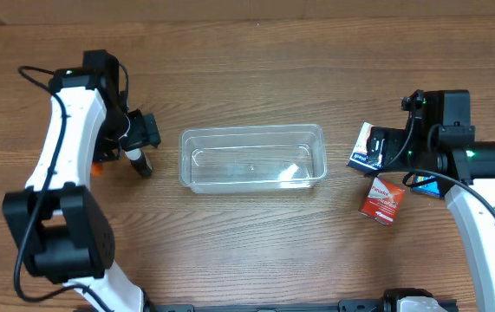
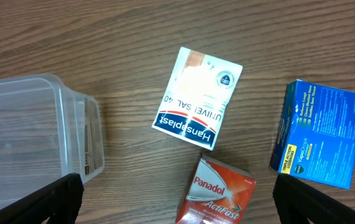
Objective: Pack container
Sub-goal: 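Reach the left gripper to the dark bottle and grasp it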
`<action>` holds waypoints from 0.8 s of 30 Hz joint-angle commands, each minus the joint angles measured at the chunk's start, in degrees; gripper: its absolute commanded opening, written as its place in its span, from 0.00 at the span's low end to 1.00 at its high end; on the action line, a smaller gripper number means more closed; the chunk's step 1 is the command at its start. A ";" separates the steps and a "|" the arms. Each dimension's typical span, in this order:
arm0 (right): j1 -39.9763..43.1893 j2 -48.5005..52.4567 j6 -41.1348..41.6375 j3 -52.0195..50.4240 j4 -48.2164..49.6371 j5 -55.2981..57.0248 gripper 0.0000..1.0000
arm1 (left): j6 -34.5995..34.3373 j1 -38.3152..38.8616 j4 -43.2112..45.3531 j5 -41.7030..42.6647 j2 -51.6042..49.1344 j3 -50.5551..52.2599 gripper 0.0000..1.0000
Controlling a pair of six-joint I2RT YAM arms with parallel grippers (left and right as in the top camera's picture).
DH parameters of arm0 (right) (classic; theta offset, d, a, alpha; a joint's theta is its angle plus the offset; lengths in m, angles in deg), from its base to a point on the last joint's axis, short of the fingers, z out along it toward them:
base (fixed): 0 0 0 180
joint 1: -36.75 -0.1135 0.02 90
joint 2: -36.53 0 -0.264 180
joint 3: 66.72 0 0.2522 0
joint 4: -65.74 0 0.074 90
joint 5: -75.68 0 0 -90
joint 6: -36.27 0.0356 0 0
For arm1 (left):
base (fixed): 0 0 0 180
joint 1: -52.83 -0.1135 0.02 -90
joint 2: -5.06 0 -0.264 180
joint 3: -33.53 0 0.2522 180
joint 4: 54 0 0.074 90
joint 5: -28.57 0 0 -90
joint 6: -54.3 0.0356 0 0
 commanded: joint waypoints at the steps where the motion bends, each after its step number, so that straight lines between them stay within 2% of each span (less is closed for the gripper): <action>1: 0.11 -0.37 0.31 1.88 0.26 -0.35 1.00 | -0.96 -0.11 1.22 -0.42 -2.21 -0.70 0.77; 4: 0.11 -0.37 0.31 1.88 0.26 -0.35 1.00 | -0.96 -0.04 1.36 -0.42 -2.51 -0.70 0.64; 5: 0.11 -0.37 0.31 1.88 0.26 -0.33 1.00 | -0.96 -0.04 1.33 -0.42 -2.51 -0.70 0.56; 7: 0.11 -0.37 0.31 1.88 0.26 -0.35 1.00 | -0.96 -0.04 1.27 -0.42 -2.51 -0.70 0.45; 10: 0.11 -0.37 0.31 1.88 0.26 -0.33 1.00 | -0.94 -0.04 0.61 -0.42 -2.51 -0.70 0.38; 13: 0.11 -0.37 0.31 1.88 0.26 -0.33 1.00 | -0.94 -0.04 -0.17 -0.44 -2.51 -0.70 0.37; 16: 0.11 -0.37 0.28 1.88 0.26 -0.33 1.00 | -0.94 -0.04 -0.39 -0.44 -2.51 -0.70 0.25; 17: 0.11 -0.37 0.28 1.88 0.26 -0.33 1.00 | -0.96 -0.04 -0.35 -0.39 -2.49 -0.72 0.18; 20: 0.11 -0.37 0.28 1.88 0.28 -0.33 1.00 | -1.77 0.11 -0.74 -0.28 -2.19 -1.88 0.06; 24: 0.11 -0.37 0.28 1.88 0.28 -0.33 1.00 | -3.52 1.86 -2.40 -0.15 1.86 -6.01 0.04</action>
